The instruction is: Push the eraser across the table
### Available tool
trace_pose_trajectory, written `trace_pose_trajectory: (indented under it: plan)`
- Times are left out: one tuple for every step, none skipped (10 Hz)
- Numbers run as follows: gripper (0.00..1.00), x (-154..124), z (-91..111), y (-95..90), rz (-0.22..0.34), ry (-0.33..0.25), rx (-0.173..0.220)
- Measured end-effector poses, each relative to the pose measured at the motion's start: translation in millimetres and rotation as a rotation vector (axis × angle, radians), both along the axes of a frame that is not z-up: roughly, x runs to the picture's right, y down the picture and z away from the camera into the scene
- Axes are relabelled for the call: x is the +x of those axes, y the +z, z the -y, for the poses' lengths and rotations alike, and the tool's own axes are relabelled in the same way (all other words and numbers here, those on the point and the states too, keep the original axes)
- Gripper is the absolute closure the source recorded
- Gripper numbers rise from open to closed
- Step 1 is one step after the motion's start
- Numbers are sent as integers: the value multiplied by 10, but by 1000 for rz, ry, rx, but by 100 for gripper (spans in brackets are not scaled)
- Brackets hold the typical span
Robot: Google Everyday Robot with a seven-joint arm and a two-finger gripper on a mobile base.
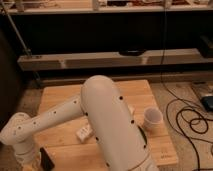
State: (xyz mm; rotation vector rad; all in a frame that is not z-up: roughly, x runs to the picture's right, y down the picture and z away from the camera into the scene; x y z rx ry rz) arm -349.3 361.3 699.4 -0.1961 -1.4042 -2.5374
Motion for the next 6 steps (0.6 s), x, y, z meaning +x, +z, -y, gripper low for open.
trace_pose_trajectory:
  plan:
    - [100,3,-9,9,2,-8,6]
    - [100,9,-2,8,3,-13,14]
    - [100,44,15,21,-7,-11,25]
    - [100,89,41,40,-20,-6,35]
    - [100,120,59,51,-29,-3,43]
    - [100,146,84,64,-37,3,51]
